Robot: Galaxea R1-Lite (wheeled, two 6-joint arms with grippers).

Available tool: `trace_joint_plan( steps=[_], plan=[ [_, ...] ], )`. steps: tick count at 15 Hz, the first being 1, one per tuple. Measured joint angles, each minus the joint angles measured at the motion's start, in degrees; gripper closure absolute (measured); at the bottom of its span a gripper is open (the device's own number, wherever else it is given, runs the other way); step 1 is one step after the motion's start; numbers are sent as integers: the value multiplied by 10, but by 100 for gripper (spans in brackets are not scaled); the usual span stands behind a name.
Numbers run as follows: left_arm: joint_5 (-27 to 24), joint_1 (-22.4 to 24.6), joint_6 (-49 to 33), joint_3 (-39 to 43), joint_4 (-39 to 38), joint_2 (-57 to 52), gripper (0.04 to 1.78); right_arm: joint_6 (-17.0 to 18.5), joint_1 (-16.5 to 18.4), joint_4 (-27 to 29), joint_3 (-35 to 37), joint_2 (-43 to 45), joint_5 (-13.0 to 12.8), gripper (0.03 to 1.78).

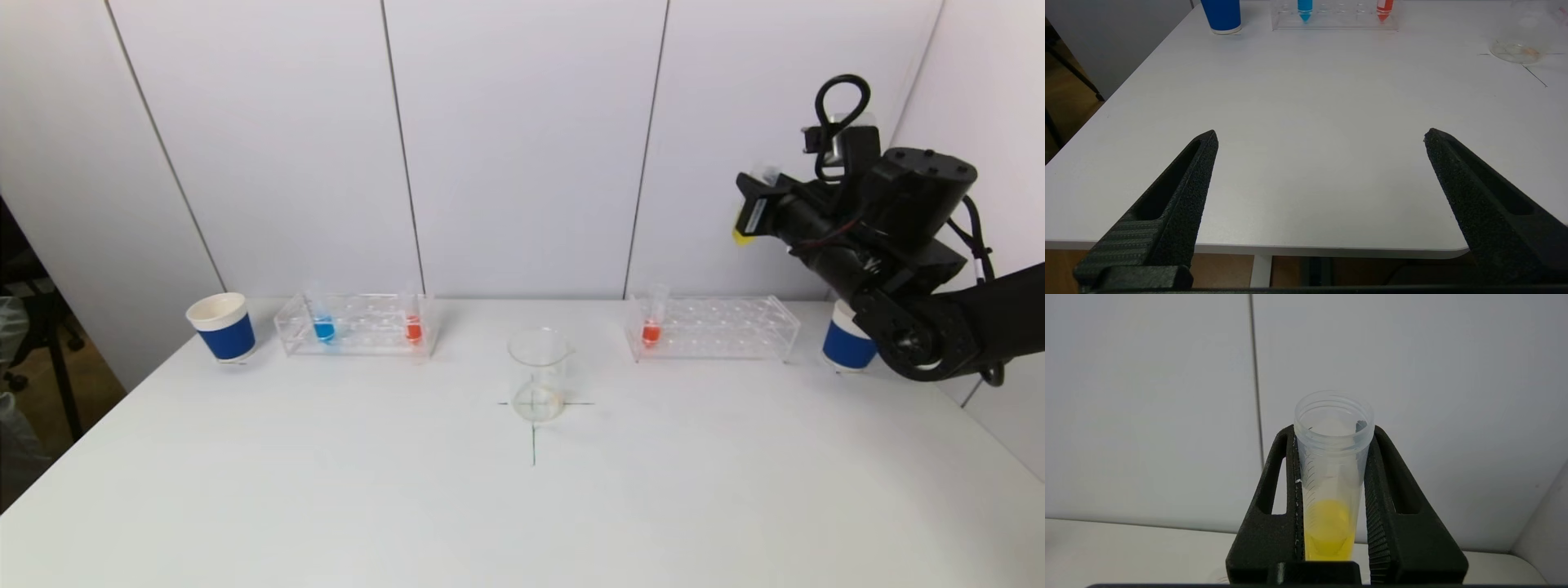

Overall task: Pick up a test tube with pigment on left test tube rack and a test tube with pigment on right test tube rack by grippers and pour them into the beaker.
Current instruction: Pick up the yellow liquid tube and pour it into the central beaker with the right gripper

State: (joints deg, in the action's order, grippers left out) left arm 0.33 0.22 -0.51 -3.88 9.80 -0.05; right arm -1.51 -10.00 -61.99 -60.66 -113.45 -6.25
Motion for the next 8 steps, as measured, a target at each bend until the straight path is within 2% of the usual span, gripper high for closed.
trace_joint_plan(
  steps=[4, 6, 8],
  plan=[
    [0, 1, 0, 0, 0, 0, 6, -11, -56, 79, -60, 26, 15, 133],
    [0, 0, 0, 0, 0, 0, 6, -24, -86, 105, -85, 29, 20, 133],
    [0, 0, 0, 0, 0, 0, 6, -42, -111, 130, -104, 29, 36, 133]
  ],
)
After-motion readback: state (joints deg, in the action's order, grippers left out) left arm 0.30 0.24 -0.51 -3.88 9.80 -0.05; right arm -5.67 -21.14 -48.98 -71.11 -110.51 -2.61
